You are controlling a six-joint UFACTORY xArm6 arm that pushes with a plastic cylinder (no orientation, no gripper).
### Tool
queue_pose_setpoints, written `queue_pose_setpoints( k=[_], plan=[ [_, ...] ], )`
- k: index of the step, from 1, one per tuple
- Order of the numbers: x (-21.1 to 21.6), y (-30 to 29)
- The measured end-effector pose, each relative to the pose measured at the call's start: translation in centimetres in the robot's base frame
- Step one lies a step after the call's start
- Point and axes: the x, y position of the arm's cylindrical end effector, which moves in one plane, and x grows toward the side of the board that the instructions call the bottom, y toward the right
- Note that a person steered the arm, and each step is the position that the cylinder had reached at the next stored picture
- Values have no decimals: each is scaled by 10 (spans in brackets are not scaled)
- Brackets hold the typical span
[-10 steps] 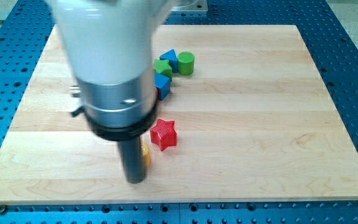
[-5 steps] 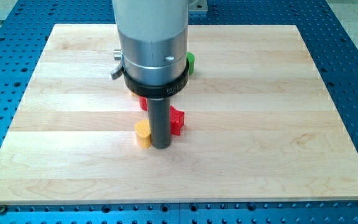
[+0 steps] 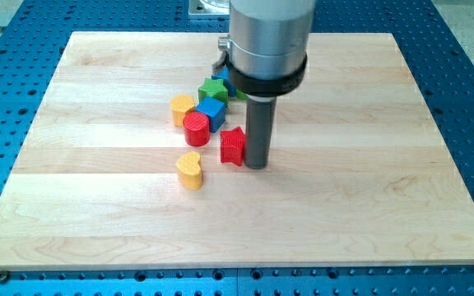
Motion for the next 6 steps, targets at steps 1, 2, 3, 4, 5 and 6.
queue_pose_setpoints(
  k=[1,2,3,4,5,6],
  plan=[
    [38,10],
    [44,-26],
    [27,-36],
    [13,-37],
    [7,-37],
    [3,-37]
  ],
)
